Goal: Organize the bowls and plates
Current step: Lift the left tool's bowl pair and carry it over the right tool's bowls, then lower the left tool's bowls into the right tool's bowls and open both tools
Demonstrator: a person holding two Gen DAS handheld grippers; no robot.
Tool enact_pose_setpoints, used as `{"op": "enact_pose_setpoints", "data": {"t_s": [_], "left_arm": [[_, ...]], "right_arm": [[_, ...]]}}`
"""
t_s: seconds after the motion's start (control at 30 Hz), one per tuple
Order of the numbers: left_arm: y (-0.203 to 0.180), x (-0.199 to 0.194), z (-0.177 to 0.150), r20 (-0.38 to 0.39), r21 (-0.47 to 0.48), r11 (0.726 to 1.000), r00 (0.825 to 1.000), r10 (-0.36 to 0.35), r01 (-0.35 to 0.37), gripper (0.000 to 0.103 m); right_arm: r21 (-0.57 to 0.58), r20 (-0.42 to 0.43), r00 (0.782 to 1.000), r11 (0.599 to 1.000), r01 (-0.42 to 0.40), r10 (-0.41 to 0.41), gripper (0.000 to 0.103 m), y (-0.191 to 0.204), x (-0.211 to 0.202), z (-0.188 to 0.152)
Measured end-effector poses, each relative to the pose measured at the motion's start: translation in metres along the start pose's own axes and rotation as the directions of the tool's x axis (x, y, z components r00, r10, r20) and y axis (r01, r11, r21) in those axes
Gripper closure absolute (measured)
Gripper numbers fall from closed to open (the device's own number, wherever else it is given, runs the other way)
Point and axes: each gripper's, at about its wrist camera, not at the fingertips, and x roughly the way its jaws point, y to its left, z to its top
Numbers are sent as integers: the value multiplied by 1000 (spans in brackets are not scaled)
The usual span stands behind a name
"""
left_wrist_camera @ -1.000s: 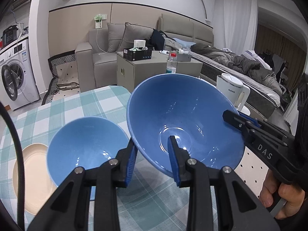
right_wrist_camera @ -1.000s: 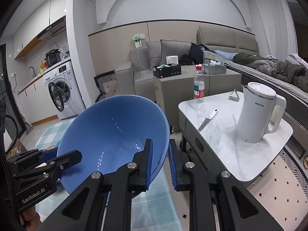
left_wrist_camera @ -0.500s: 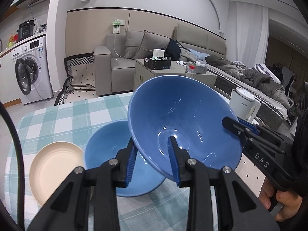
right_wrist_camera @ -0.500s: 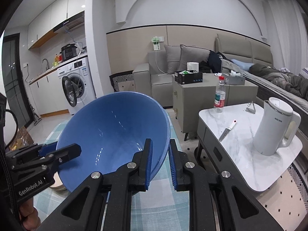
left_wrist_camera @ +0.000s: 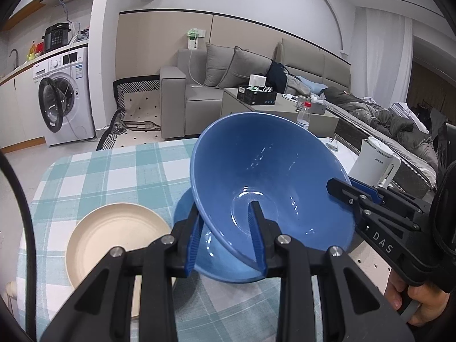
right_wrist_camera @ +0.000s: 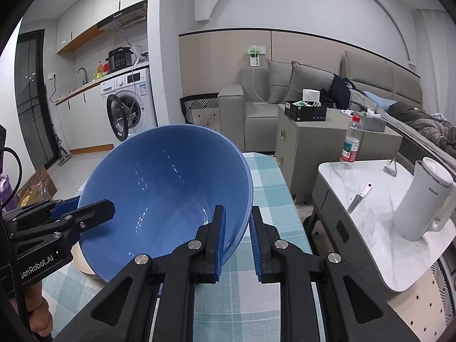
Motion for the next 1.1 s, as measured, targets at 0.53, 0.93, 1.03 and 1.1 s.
{"op": "enact_pose_setpoints", "data": {"t_s": [0.53,0.93,1.03,1.1], "left_arm": [[31,32,-20,-77,-26,999,996,38,-40,72],[32,45,-28,-92,-3,999,994,50,-51,72],[31,47,-29,-97,5,998,994,56,-55,72],[30,49,-30,-102,14,998,993,62,-61,72]], "right_arm": [[-73,-91,996,997,-2,-5,86,29,47,-17],[-150,-101,991,986,71,-86,85,35,61,-27],[-165,-102,990,983,85,-102,85,37,62,-29],[-175,-98,989,980,94,-112,85,38,62,-30]]}}
